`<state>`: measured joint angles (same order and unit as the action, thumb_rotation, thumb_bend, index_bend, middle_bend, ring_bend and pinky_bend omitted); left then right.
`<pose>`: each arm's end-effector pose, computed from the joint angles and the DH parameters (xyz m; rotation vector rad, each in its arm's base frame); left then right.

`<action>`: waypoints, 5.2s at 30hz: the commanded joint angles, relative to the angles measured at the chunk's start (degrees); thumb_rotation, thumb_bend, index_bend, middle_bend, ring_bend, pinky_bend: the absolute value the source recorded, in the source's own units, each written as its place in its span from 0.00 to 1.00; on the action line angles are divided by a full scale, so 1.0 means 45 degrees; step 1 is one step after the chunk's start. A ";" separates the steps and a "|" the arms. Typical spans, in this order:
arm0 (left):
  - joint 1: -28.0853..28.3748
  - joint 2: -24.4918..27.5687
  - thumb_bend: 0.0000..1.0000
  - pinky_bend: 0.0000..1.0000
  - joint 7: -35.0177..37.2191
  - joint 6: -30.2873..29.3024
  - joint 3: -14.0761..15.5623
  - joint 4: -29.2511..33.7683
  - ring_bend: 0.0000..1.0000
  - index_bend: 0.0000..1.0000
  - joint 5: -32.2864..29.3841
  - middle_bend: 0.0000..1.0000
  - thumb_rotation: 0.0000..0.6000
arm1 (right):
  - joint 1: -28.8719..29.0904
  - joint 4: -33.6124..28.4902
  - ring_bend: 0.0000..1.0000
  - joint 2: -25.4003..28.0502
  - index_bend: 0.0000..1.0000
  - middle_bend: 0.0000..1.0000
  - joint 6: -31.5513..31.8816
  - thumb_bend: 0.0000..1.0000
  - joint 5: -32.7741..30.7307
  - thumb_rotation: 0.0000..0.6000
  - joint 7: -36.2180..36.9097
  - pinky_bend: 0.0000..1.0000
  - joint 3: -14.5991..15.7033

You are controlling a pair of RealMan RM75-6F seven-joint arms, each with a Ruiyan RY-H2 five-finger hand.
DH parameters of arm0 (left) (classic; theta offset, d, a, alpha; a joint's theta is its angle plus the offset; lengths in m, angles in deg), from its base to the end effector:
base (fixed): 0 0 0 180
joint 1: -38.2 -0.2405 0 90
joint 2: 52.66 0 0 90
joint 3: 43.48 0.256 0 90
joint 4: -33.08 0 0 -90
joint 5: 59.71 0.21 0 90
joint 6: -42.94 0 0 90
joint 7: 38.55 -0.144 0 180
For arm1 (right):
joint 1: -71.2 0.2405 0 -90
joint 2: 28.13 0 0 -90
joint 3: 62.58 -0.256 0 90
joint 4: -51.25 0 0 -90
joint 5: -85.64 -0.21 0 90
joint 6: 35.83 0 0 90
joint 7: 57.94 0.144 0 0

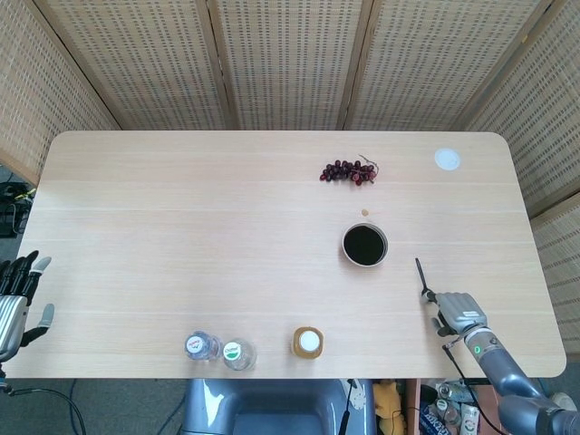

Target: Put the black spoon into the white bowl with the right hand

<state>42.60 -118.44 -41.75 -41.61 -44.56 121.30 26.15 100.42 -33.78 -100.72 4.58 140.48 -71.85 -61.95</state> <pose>-0.3274 0.1728 0.1515 -1.4281 -0.8614 -0.7998 -0.3274 -0.2666 0.0412 1.7405 -1.3322 0.3172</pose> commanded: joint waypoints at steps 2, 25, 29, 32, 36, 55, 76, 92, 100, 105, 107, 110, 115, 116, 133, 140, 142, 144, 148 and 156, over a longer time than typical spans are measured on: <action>-0.0008 -0.0012 0.48 0.00 -0.0010 0.0005 0.0005 -0.0010 0.00 0.03 -0.0013 0.00 1.00 | 0.0053 0.0247 0.98 -0.0039 0.30 0.96 -0.0035 0.69 -0.0145 1.00 0.0003 1.00 0.0044; -0.0024 -0.0076 0.48 0.00 0.0011 0.0050 0.0047 -0.0041 0.00 0.03 -0.0013 0.00 1.00 | 0.0059 0.0539 0.98 0.0325 0.31 0.96 0.0450 0.70 -0.0414 1.00 0.0101 1.00 0.0024; -0.0054 -0.0069 0.48 0.00 0.0063 0.0012 0.0064 -0.0065 0.00 0.03 0.0008 0.00 1.00 | 0.0115 0.0726 0.98 0.0213 0.32 0.96 0.0343 0.70 -0.0521 1.00 0.0098 1.00 0.0017; -0.0098 -0.0075 0.48 0.00 0.0098 -0.0013 0.0071 -0.0105 0.00 0.03 -0.0029 0.00 1.00 | 0.0146 0.0907 0.98 0.0086 0.32 0.96 0.0239 0.70 -0.0596 1.00 0.0116 1.00 0.0030; -0.0117 -0.0092 0.48 0.00 0.0123 -0.0005 0.0093 -0.0133 0.00 0.03 -0.0027 0.00 1.00 | 0.0167 0.1094 0.98 -0.0064 0.32 0.96 0.0160 0.70 -0.0642 1.00 0.0098 1.00 0.0069; -0.0135 -0.0112 0.48 0.00 0.0068 -0.0011 0.0088 -0.0124 0.00 0.03 -0.0018 0.00 1.00 | 0.0217 0.2056 0.98 -0.0452 0.32 0.96 -0.0175 0.70 -0.0899 1.00 0.0092 1.00 0.0167; -0.0106 -0.0129 0.48 0.00 0.0030 0.0034 0.0053 -0.0104 0.00 0.03 -0.0034 0.00 1.00 | -0.0466 0.0459 0.84 0.0078 0.35 0.71 0.2652 0.69 0.1089 1.00 0.0470 1.00 -0.0425; -0.0156 -0.0115 0.48 0.00 0.0375 -0.0047 0.0001 -0.0389 0.00 0.03 -0.0083 0.00 1.00 | -0.0933 0.0337 0.39 -0.0922 0.48 0.40 0.5059 0.38 0.3569 1.00 0.0784 0.47 -0.0854; -0.0177 -0.0160 0.48 0.00 0.0569 -0.0104 0.0025 -0.0528 0.00 0.03 0.0006 0.00 1.00 | -0.0912 0.1166 0.52 -0.1445 0.48 0.55 0.5168 0.38 0.4238 1.00 0.0746 0.65 -0.0754; -0.0200 -0.0157 0.48 0.00 0.0682 -0.0129 0.0014 -0.0628 0.00 0.03 -0.0011 0.00 1.00 | -0.0756 0.1533 0.78 -0.1595 0.48 0.77 0.4616 0.38 0.4299 1.00 0.0829 0.90 -0.0669; -0.0210 -0.0149 0.48 0.00 0.0724 -0.0132 0.0007 -0.0668 0.00 0.03 -0.0033 0.00 1.00 | -0.0633 0.1699 0.86 -0.1682 0.49 0.84 0.4244 0.38 0.4228 1.00 0.0804 0.97 -0.0643; -0.0222 -0.0151 0.48 0.00 0.0765 -0.0149 0.0001 -0.0713 0.00 0.03 -0.0037 0.00 1.00 | -0.0525 0.1919 0.92 -0.1814 0.52 0.90 0.3962 0.38 0.4174 1.00 0.0717 1.00 -0.0649; -0.0259 -0.0134 0.48 0.00 0.0820 -0.0156 0.0010 -0.0776 0.00 0.03 -0.0067 0.00 1.00 | -0.0345 0.2360 0.95 -0.2174 0.55 0.92 0.3516 0.38 0.4061 1.00 0.0599 1.00 -0.0679; -0.0264 -0.0132 0.48 0.00 0.0825 -0.0160 0.0010 -0.0783 0.00 0.03 -0.0070 0.00 1.00 | -0.0322 0.2449 0.95 -0.2242 0.56 0.92 0.3477 0.38 0.4085 1.00 0.0623 1.00 -0.0682; -0.0273 -0.0044 0.48 0.00 0.0728 -0.0043 0.0023 -0.0710 0.00 0.03 -0.0147 0.00 1.00 | -0.0001 0.3968 0.96 -0.3101 0.58 0.93 0.2668 0.45 0.4369 1.00 0.0852 1.00 -0.0564; -0.0263 0.0022 0.48 0.00 0.0612 -0.0003 0.0042 -0.0554 0.00 0.03 -0.0135 0.00 1.00 | 0.0003 0.4366 0.96 -0.3295 0.56 0.93 0.2610 0.45 0.4628 1.00 0.0944 1.00 -0.0431; -0.0265 0.0034 0.48 0.00 0.0590 0.0002 0.0052 -0.0519 0.00 0.03 -0.0126 0.00 1.00 | -0.0004 0.4425 0.96 -0.3309 0.54 0.93 0.2613 0.46 0.4712 1.00 0.0981 1.00 -0.0391; -0.0261 0.0048 0.48 0.00 0.0571 0.0021 0.0066 -0.0482 0.00 0.03 -0.0116 0.00 1.00 | -0.0022 0.4465 0.96 -0.3318 0.53 0.92 0.2631 0.46 0.4776 1.00 0.0999 1.00 -0.0358; -0.0252 0.0071 0.48 0.00 0.0524 0.0031 0.0070 -0.0412 0.00 0.03 -0.0102 0.00 1.00 | -0.0030 0.4620 0.96 -0.3362 0.51 0.92 0.2647 0.46 0.4905 1.00 0.1004 1.00 -0.0297; -0.0282 0.0135 0.48 0.00 0.0353 -0.0036 0.0100 -0.0208 0.00 0.03 -0.0043 0.00 1.00 | -0.0080 0.4983 0.96 -0.3520 0.51 0.92 0.2741 0.46 0.5162 1.00 0.1209 1.00 -0.0217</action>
<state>41.34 -117.85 -40.15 -41.76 -44.11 120.35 25.95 100.09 -11.46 -116.49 16.88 163.62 -66.48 -62.97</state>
